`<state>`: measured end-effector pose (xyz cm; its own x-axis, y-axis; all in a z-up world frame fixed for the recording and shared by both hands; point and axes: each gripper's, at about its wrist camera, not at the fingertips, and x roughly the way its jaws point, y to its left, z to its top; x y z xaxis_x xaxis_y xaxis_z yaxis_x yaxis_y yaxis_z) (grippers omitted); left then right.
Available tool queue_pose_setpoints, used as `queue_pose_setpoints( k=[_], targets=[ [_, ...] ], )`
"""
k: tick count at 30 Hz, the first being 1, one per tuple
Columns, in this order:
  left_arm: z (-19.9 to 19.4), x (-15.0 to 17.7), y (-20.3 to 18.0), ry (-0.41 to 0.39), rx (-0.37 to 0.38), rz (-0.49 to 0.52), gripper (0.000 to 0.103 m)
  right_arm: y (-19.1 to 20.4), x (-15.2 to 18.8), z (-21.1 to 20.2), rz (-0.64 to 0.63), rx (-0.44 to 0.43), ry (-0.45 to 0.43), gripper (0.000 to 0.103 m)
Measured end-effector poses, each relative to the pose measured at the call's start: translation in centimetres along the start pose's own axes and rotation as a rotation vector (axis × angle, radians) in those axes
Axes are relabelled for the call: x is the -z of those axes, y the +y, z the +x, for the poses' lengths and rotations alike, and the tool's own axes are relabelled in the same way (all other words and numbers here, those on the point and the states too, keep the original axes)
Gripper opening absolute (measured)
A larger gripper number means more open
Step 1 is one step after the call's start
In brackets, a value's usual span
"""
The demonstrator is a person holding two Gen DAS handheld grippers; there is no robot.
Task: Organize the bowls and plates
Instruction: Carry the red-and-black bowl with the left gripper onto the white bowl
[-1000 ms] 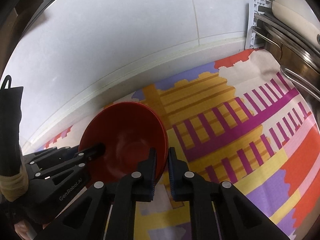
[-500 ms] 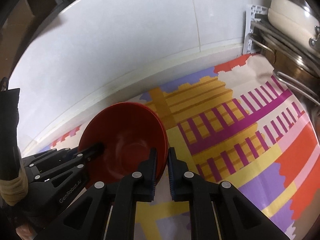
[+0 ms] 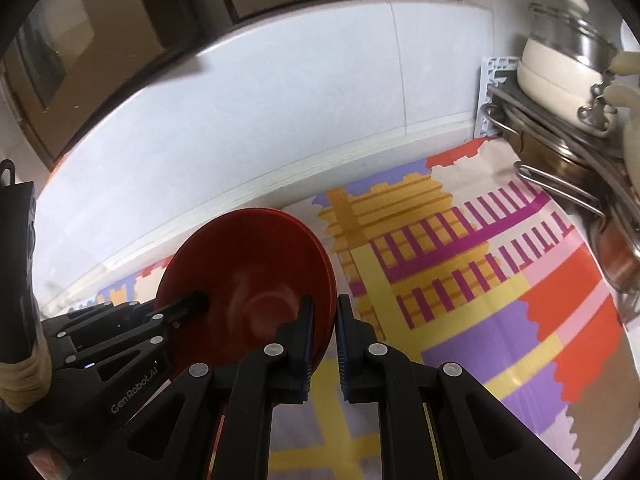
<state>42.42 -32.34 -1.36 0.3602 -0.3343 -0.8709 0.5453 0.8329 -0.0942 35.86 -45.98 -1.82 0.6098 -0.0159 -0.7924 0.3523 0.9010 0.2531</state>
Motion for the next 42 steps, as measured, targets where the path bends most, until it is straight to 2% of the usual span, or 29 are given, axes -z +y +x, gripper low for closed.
queue_pose_setpoints(
  k=[14,24,42],
  targets=[
    [-6.2,5.7,-0.2,-0.039,0.002,-0.043,0.014,2.1,4.7,-6.3,-0.049,-0.022,-0.028,0.012],
    [-8.0,9.7,-0.3,-0.017,0.013,-0.06,0.014,2.7,8.1,-8.7,-0.071,-0.04,-0.016,0.012],
    [-9.5,15.6,-1.0,0.04,0.015,-0.062,0.015,3.0,13.3,-10.6,-0.101,-0.059,0.045,0.012]
  ],
)
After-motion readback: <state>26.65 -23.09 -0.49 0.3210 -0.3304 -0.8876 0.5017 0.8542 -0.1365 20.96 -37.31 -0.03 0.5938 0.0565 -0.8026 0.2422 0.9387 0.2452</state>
